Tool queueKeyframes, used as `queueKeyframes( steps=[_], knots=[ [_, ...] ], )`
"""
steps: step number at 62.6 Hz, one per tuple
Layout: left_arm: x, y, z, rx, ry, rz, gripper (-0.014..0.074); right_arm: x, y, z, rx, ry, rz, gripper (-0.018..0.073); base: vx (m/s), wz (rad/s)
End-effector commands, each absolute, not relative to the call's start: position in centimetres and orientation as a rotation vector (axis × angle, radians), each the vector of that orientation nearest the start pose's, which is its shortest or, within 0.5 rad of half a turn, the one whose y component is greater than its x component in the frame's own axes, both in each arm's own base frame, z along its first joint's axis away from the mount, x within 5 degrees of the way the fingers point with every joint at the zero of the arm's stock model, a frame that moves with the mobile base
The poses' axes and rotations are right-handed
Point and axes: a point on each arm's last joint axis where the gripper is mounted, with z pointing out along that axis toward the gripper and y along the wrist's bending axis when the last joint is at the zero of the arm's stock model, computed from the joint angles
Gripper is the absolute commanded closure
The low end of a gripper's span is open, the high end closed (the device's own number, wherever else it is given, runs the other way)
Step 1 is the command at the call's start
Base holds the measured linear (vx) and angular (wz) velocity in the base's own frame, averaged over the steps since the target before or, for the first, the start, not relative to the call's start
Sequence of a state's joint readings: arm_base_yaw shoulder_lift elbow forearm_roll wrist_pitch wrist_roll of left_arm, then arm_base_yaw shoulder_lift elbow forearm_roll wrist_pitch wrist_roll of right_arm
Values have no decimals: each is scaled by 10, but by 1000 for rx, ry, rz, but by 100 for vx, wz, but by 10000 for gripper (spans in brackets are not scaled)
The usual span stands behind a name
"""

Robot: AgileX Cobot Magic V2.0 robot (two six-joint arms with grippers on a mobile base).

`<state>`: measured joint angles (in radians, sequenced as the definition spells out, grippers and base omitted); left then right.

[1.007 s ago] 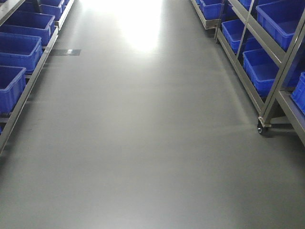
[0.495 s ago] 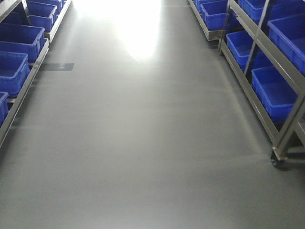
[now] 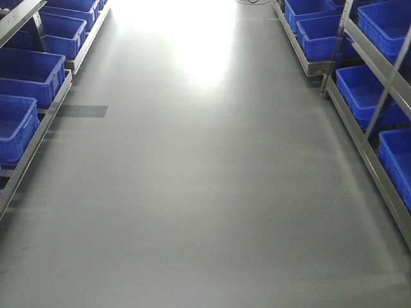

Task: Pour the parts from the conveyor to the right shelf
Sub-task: 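Turn into the aisle between the blue-bin shelves and drive forward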

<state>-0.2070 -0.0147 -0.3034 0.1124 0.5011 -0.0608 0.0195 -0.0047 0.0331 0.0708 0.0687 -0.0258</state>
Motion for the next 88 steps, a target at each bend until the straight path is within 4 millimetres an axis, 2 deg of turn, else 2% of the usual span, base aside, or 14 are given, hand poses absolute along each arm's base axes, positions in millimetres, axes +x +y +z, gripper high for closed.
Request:
queueKeyframes(
  steps=[1, 88],
  knots=[
    [26, -2, 284, 161, 1545, -105, 603, 59, 1, 197, 12, 1536, 38, 568, 65, 8],
    [26, -2, 284, 161, 1545, -105, 603, 59, 1, 197, 12, 1536, 38, 568, 68, 0]
  ],
)
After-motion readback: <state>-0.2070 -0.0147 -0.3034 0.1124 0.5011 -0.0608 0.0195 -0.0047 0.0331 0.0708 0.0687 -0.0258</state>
